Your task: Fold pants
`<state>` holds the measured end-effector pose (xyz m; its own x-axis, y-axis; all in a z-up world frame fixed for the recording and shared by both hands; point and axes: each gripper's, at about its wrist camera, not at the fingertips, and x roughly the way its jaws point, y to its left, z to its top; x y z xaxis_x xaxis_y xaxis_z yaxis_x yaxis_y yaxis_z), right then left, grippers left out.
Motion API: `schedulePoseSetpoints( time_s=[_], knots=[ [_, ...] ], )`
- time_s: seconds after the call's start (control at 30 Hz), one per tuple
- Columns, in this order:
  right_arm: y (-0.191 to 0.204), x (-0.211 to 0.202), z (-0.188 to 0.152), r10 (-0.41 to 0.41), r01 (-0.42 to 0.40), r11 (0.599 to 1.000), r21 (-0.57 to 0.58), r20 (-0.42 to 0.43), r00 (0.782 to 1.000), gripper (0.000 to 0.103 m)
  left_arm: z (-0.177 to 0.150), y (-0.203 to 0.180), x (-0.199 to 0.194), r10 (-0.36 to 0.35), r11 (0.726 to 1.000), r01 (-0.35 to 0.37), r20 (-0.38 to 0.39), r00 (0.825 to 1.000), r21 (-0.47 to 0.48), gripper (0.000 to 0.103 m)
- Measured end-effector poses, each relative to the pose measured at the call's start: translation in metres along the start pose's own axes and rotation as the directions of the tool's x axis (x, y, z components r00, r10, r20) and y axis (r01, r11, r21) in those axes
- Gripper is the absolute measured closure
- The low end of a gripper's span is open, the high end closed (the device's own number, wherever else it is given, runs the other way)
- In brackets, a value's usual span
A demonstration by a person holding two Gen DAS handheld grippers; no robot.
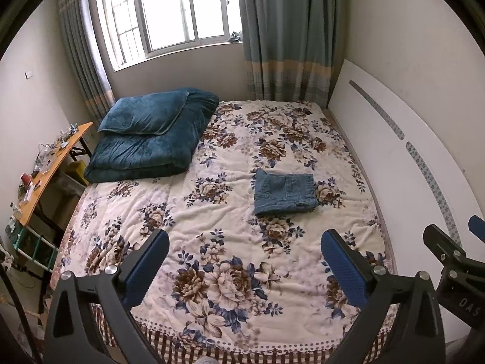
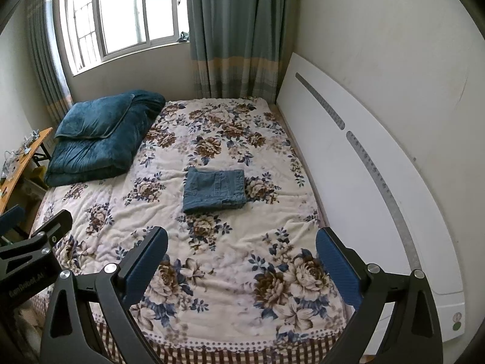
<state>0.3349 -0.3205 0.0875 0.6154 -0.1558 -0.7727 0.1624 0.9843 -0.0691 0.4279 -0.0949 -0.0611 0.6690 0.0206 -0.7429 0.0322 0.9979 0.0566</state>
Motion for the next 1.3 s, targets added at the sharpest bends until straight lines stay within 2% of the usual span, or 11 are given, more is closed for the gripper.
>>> schedulePoseSetpoints(
  time_s=[0.53,0.83,1.1,1.3],
  knots=[
    [-0.001,0.006,0.008,0.009,-0.009,1.000,-0.004,0.001,1.000,0.002,0.001,0.004,0.010,0.003,1.000,-0.003,-0.006,1.000,0.000,0.000],
    [0.006,0.007,-0.005,0.012,-0.012,1.000,0.007,0.002,1.000,0.001,-0.003,0.004,0.010,-0.001,1.000,0.001,0.001,1.000,0.015,0.000],
    [0.020,0.003,-0.034,0.017,-0.016,1.000,0.016,-0.005,1.000,0.001,-0.003,0.004,0.010,-0.003,1.000,0.003,0.000,1.000,0.019,0.000],
    [0.013,-0.002,-0.037,0.023,-0.023,0.999,0.025,-0.004,1.000,0.001,-0.004,0.004,0.010,-0.006,1.000,0.006,0.001,1.000,0.021,0.000]
  ],
)
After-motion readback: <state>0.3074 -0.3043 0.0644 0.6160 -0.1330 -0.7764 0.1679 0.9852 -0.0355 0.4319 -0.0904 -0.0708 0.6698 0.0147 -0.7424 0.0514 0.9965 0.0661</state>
